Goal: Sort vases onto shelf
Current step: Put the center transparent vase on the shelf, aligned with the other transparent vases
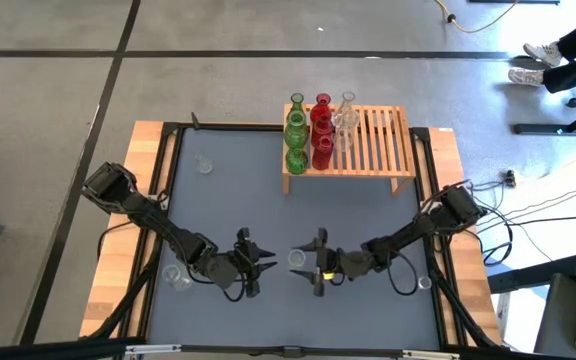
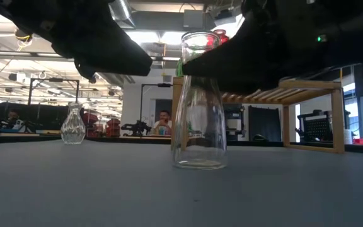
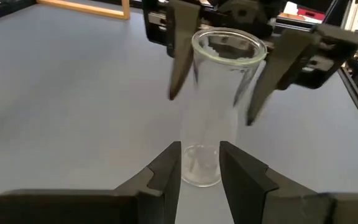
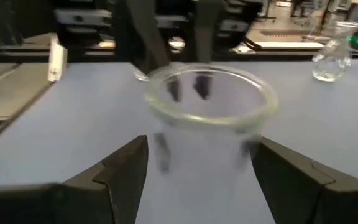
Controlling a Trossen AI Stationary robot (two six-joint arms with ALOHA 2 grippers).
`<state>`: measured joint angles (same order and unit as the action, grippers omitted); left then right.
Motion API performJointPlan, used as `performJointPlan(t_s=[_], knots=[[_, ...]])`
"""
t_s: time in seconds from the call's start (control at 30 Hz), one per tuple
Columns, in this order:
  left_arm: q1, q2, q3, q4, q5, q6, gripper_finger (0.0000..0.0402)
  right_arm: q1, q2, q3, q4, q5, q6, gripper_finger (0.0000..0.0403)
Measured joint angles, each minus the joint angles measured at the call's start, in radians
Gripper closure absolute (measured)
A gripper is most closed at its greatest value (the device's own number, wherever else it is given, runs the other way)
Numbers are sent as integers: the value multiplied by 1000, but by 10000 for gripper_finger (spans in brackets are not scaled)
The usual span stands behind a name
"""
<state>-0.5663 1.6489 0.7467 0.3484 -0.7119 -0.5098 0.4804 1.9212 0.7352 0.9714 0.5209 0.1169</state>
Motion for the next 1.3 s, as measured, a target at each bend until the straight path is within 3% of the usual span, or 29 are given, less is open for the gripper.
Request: performJointPlan(t_s=[0.2,0.4,0.6,0.8,1.3], knots=[[-3,0,0,0,-1,-1,299,-25,0,8,-31,-14,7,160],[-4,0,0,1,-3,-1,299,-22,-1,7,-49,-36,7,270],[-15,0,0,4,-2,-3,299,-22,-32,6,-79,-35,-23,272],[-25,0,0,5,-4,-3,299,-22,-146,5,-173,-69,-19,272],[-24,0,0,4,23,-3,299,-16,-613,6,-631,-15,-23,268]])
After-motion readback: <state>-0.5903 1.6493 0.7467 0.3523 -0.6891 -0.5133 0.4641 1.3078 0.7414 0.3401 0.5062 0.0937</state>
